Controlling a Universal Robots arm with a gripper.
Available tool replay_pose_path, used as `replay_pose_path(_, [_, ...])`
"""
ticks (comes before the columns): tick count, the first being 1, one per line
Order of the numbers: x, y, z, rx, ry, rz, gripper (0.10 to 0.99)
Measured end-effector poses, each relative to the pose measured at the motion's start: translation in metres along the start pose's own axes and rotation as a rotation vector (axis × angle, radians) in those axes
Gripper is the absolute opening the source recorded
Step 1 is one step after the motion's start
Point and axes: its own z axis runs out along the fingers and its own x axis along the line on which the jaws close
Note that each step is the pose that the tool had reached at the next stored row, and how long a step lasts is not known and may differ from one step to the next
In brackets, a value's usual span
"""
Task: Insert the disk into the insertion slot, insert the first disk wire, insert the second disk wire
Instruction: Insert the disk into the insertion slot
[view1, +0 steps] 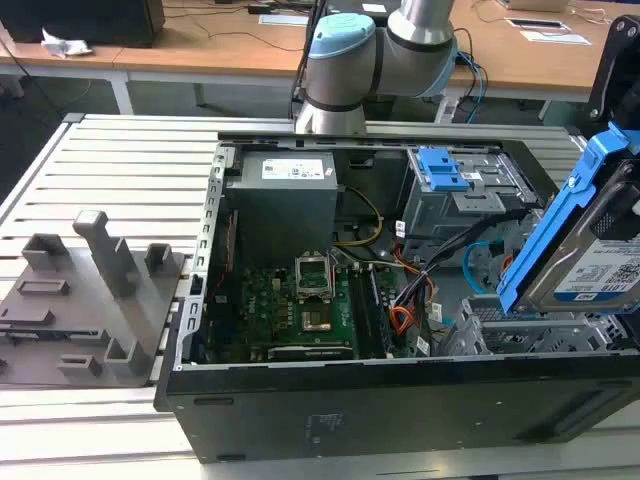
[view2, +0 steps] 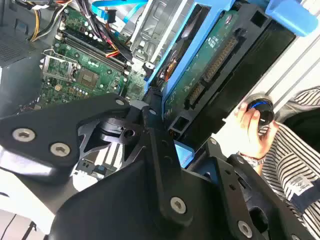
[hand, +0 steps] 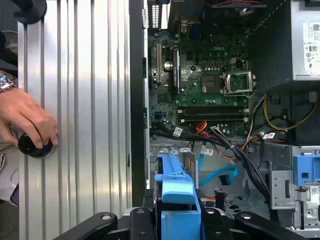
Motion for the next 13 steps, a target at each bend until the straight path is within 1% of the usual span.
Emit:
replay_pose_path(1, [0.0000,-0.0001,0.0032,0.000,-0.0002,0.000,0.365])
replay_pose_path(6, [-0.0001,-0.0002,0.0103,0.000,0.0000,0.000,0.365])
replay_pose_path(8, [-0.0001,-0.0004,0.0168,0.000,0.0000,0.000,0.365])
replay_pose_path(13, [-0.0001,-0.0007,0.0231,0.000,0.0000,0.000,0.365])
